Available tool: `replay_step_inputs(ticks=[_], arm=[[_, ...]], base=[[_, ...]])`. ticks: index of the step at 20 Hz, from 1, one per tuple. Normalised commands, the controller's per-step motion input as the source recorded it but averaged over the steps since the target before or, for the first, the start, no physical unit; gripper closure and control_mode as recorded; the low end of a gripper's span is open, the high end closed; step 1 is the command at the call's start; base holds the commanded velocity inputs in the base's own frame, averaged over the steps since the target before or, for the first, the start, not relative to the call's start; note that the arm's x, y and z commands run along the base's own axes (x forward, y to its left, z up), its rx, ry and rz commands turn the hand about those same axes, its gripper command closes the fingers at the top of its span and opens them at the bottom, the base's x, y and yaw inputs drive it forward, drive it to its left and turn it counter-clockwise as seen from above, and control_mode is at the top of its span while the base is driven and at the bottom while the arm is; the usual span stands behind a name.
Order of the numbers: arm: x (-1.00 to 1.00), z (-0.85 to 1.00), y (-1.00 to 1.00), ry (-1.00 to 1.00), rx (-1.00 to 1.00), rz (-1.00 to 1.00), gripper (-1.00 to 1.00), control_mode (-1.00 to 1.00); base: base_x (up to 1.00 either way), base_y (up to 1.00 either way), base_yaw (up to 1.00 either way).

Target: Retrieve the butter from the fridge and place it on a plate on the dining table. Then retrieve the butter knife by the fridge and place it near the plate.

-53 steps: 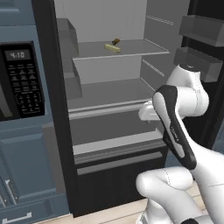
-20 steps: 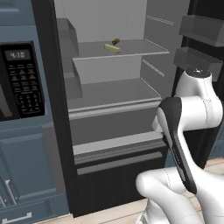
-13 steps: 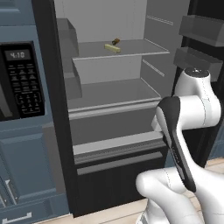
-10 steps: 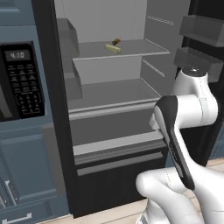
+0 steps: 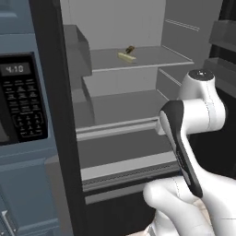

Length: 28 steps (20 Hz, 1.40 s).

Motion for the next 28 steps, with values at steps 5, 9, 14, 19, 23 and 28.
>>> replay_step_inputs(ticks=[5, 9, 14, 19, 23, 28], arm=[[0.0, 0.0, 0.0, 0.0, 0.0, 0.0, -1.0, 1.0], [0.0, 0.0, 0.0, 0.0, 0.0, 0.0, -1.0, 1.0], [0.0, 0.0, 0.0, 0.0, 0.0, 0.0, -1.0, 1.0], [0.0, 0.0, 0.0, 0.0, 0.0, 0.0, -1.0, 1.0], [0.0, 0.0, 0.0, 0.0, 0.0, 0.0, -1.0, 1.0], [0.0, 0.0, 0.0, 0.0, 0.0, 0.0, -1.0, 1.0]], base=[[0.31, 0.0, 0.02], [0.46, 0.0, 0.0], [0.42, 0.0, 0.0], [0.43, 0.0, 0.0], [0.51, 0.0, 0.0], [0.5, 0.0, 0.0]])
